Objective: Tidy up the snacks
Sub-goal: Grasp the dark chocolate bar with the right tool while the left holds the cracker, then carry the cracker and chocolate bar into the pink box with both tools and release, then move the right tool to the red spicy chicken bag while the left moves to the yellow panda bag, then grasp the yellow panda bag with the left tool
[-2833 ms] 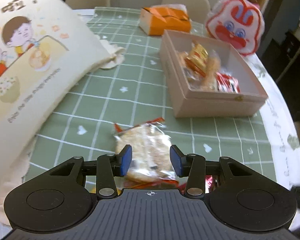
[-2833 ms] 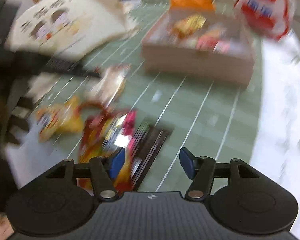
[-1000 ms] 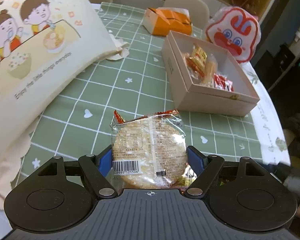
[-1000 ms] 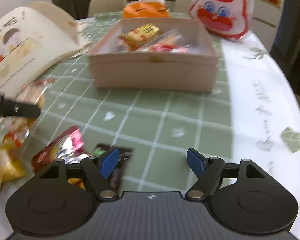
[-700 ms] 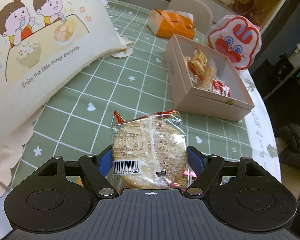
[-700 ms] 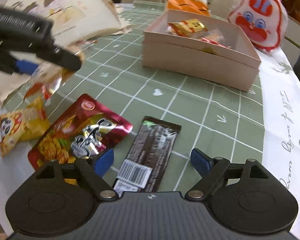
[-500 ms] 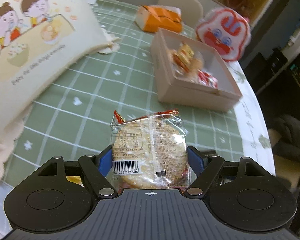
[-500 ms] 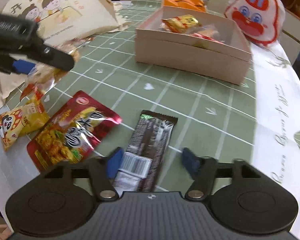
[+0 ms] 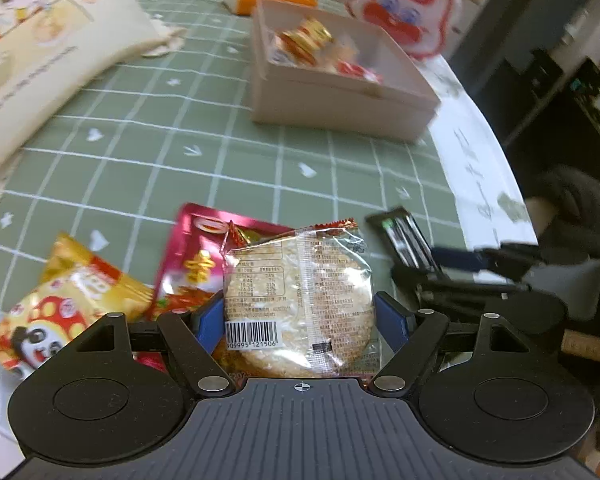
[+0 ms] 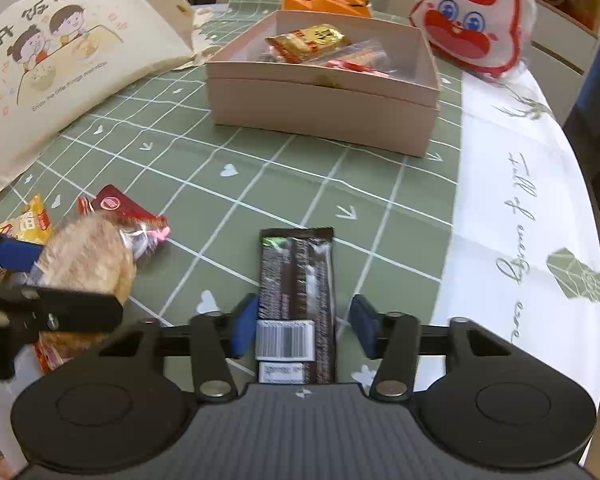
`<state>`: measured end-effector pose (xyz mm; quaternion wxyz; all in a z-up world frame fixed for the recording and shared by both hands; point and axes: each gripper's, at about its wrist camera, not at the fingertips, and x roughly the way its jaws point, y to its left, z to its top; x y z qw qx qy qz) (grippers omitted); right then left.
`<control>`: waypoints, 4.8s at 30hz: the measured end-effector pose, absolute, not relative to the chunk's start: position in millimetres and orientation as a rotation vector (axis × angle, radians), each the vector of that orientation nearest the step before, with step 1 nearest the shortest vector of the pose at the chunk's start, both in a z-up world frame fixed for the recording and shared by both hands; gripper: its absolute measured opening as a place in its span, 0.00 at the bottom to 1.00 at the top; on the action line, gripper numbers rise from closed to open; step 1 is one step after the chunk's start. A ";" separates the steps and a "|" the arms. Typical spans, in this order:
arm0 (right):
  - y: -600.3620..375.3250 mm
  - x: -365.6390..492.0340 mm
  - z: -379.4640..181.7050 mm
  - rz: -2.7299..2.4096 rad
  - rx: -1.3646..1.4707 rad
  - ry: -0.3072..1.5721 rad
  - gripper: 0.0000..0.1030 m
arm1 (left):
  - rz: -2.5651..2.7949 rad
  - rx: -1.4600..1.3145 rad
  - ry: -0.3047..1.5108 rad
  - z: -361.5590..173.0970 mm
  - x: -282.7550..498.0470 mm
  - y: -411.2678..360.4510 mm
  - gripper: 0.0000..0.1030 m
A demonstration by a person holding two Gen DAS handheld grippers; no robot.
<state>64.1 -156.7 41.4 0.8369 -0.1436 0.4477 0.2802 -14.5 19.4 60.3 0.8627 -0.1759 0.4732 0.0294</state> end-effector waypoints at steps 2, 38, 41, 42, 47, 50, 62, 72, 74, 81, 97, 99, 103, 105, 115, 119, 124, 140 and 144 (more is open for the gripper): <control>-151.7 60.8 45.3 0.628 -0.329 0.959 0.39 | 0.077 -0.375 0.988 63.8 -16.7 20.3 0.79; -176.5 62.2 157.4 0.713 -0.176 0.682 0.38 | 0.032 -0.353 0.891 115.6 37.1 25.4 0.79; -170.6 85.1 181.9 0.697 -0.160 0.644 0.38 | 0.013 -0.301 0.813 144.5 70.3 35.6 0.79; -167.5 94.6 190.6 0.689 -0.157 0.631 0.38 | 0.012 -0.288 0.793 150.2 81.0 39.1 0.79; -147.4 153.5 225.7 0.641 -0.156 0.592 0.38 | 0.002 -0.362 0.745 153.6 145.3 65.6 0.80; -129.8 188.2 224.1 0.587 -0.195 0.614 0.38 | -0.041 -0.436 0.831 128.5 190.7 78.9 0.79; -99.8 267.4 160.6 0.508 -0.202 0.794 0.52 | -0.046 -0.482 0.889 84.7 233.6 97.9 0.77; -163.4 220.4 146.9 0.421 -0.055 0.847 0.59 | -0.035 -0.337 0.878 102.7 227.1 65.4 0.76; -169.2 205.7 140.6 0.427 -0.070 0.851 0.60 | -0.034 -0.315 0.876 108.1 216.2 63.3 0.76; -144.1 142.0 119.5 0.578 -0.229 0.857 0.64 | 0.043 -0.300 0.888 113.5 119.0 108.5 0.76; -49.0 26.4 66.4 0.923 -0.405 0.949 0.69 | 0.180 -0.494 1.031 49.6 -65.9 173.5 0.75; -52.1 24.4 60.2 0.904 -0.419 0.970 0.69 | 0.156 -0.487 1.046 44.9 -68.4 162.4 0.75; -70.3 34.3 54.0 0.836 -0.398 0.995 0.71 | 0.153 -0.384 1.051 46.0 -65.2 135.7 0.76; -82.0 42.1 53.8 0.782 -0.383 0.995 0.71 | 0.144 -0.310 1.052 46.5 -64.6 120.0 0.76; -75.0 42.0 57.2 0.832 -0.308 1.010 0.71 | 0.141 -0.317 1.067 42.6 -66.9 113.1 0.76; -49.2 30.8 48.6 0.855 -0.379 0.997 0.74 | 0.211 -0.353 1.048 43.6 -74.5 126.2 0.71; -35.8 27.5 38.8 0.848 -0.364 0.987 0.91 | 0.274 -0.433 1.017 44.0 -82.8 142.7 0.71; -66.6 29.8 45.6 0.788 -0.402 0.928 0.79 | 0.183 -0.451 1.021 51.5 -58.9 117.5 0.48; -100.4 33.3 47.3 0.729 -0.399 0.933 0.77 | 0.106 -0.442 1.029 54.1 -43.0 93.5 0.38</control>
